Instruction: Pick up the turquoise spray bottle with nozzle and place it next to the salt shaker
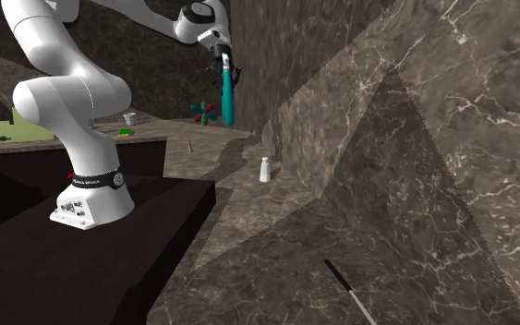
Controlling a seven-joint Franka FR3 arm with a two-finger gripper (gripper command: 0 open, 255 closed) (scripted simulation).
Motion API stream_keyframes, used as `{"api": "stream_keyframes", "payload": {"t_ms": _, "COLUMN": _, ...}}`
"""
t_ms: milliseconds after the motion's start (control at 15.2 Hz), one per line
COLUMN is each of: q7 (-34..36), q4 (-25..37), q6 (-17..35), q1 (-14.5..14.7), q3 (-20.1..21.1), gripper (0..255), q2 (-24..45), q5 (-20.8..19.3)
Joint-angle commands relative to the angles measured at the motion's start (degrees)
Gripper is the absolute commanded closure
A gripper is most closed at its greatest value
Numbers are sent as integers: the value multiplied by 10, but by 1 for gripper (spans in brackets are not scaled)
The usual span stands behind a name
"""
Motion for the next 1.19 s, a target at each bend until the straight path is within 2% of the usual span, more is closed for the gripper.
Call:
{"api": "stream_keyframes", "payload": {"t_ms": 0, "q7": 5, "q4": -10, "q6": 13, "q1": -4, "q3": 11, "gripper": 255, "q2": 0, "q5": 4}}
{"api": "stream_keyframes", "payload": {"t_ms": 594, "q7": 23, "q4": -52, "q6": 73, "q1": -28, "q3": 63, "gripper": 255, "q2": 3, "q5": 18}}
{"api": "stream_keyframes", "payload": {"t_ms": 1122, "q7": 37, "q4": -82, "q6": 127, "q1": -63, "q3": 120, "gripper": 255, "q2": 4, "q5": 33}}
